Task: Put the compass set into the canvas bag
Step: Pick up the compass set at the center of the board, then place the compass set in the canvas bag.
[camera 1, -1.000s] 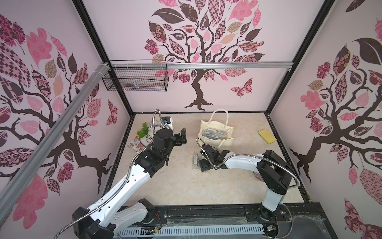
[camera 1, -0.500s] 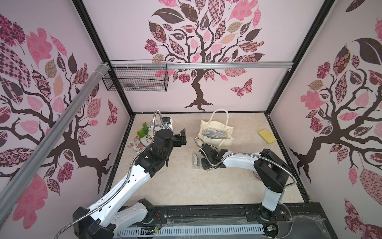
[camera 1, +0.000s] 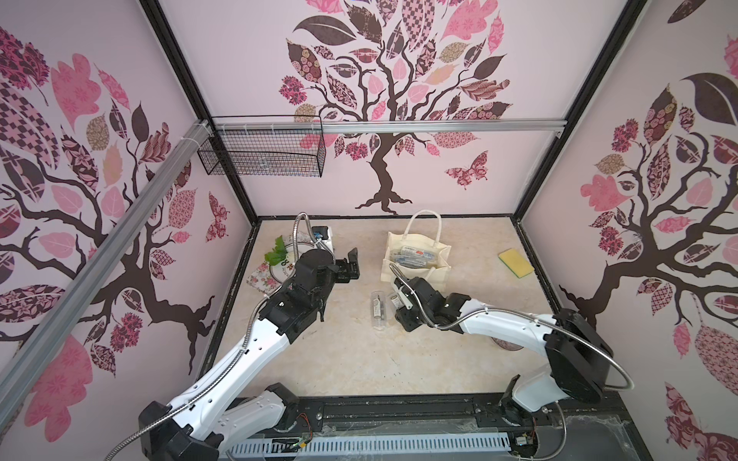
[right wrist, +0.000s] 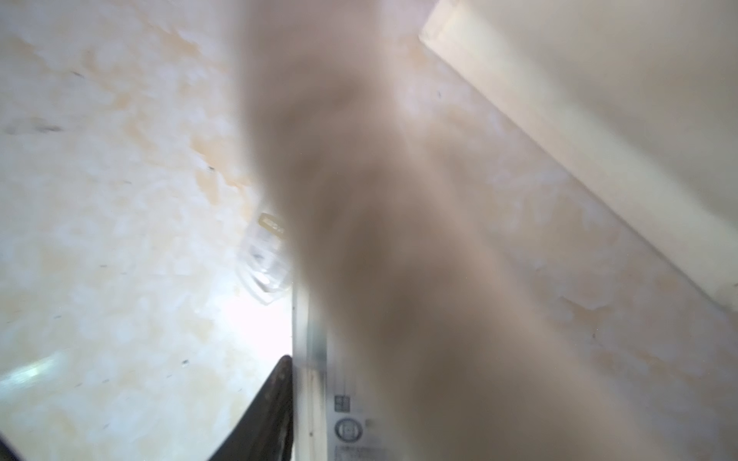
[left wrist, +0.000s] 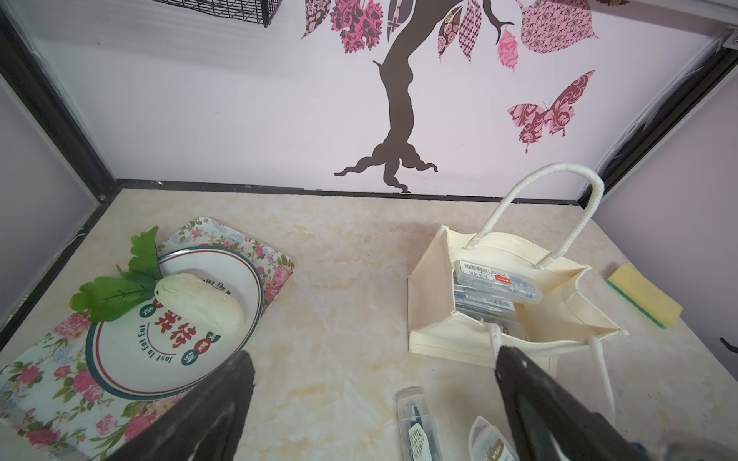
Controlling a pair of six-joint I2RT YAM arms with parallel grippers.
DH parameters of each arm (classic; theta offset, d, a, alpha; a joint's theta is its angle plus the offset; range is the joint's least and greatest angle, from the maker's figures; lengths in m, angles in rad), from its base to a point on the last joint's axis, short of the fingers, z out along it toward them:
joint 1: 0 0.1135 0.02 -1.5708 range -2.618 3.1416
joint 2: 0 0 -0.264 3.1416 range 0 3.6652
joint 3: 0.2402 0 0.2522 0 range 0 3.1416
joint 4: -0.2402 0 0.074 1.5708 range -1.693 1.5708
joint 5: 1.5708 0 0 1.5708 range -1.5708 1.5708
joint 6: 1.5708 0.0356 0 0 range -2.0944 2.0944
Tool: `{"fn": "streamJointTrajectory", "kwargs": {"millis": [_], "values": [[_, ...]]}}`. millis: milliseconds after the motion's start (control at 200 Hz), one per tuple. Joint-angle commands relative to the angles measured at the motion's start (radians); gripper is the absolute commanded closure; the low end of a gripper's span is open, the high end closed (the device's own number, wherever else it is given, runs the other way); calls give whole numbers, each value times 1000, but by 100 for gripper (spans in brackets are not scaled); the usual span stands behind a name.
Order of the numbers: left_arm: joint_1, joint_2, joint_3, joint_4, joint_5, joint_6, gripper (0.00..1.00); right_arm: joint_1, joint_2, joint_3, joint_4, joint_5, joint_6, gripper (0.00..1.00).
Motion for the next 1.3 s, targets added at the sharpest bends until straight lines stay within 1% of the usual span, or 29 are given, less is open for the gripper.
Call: {"fn": "streamJointTrajectory", "kwargs": {"millis": [0,85,200,310,450,565,715,800,1065,1195,1295], "values": [[6,-20,-24,-1,-20,10,3,3,-119,28,26,-81,-89,69],[8,-29,-26,-1,-31,12,3,3,-180,40,53,-83,-113,68],[10,-32,-27,1,-28,10,3,1,-218,99,50,-29,-150,68],[10,-28,-26,11,-9,2,3,-19,-188,186,22,28,-186,68],[10,-11,-18,4,24,-9,3,-101,-161,263,41,-8,-188,69],[10,-3,-10,-18,44,-7,3,-163,-155,327,52,-17,-221,69],[10,6,-2,-32,61,-8,3,-210,-111,405,41,86,-301,68],[10,7,0,-41,67,-7,3,-230,-71,440,28,121,-346,69],[10,5,-12,-43,79,-14,3,-260,40,437,16,143,-462,68],[10,13,-12,-40,90,-18,3,-261,64,377,56,130,-574,67],[10,23,-15,-35,99,-22,3,-269,110,383,52,146,-629,67]]}}
